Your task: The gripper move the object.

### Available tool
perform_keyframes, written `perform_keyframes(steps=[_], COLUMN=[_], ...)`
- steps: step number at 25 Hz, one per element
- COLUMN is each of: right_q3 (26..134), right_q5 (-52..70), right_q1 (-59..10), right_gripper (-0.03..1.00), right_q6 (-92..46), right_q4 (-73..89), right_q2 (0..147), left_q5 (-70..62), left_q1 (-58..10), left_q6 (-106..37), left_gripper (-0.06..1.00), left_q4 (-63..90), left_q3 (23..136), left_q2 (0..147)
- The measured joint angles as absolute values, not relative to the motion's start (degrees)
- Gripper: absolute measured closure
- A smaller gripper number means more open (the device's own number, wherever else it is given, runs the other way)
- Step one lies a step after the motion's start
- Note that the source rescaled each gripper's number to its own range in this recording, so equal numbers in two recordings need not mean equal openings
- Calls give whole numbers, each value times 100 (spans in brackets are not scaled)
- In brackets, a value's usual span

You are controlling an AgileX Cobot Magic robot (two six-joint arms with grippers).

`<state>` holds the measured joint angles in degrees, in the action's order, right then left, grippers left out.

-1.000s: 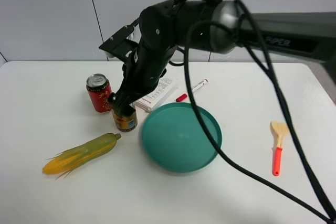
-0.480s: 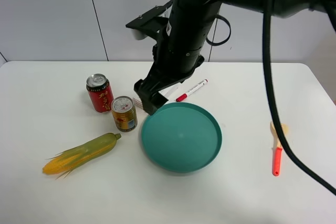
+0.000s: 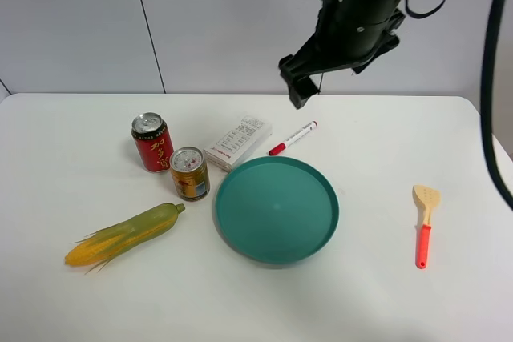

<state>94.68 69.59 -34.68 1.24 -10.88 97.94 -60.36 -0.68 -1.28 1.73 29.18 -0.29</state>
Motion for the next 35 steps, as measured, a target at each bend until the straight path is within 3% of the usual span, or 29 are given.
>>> perform_keyframes(steps=[17, 24, 35], right_q3=[9342, 8162, 6541], right_q5=[6970, 6971, 6985], right_q1=[154, 765, 808], right_gripper=[0, 0, 0], right_q6=[-325, -325, -279], right_q4=[-1209, -1209, -1059], right_q2=[8754, 7660, 4756], left_q5=[-6036, -6036, -6036], left_q1=[-68, -68, -68], left_q6=[-128, -128, -128], left_gripper=[-6, -6, -6], left_q4=[173, 173, 173], left_q3=[2918, 2918, 2918], left_q2=[-29, -29, -29])
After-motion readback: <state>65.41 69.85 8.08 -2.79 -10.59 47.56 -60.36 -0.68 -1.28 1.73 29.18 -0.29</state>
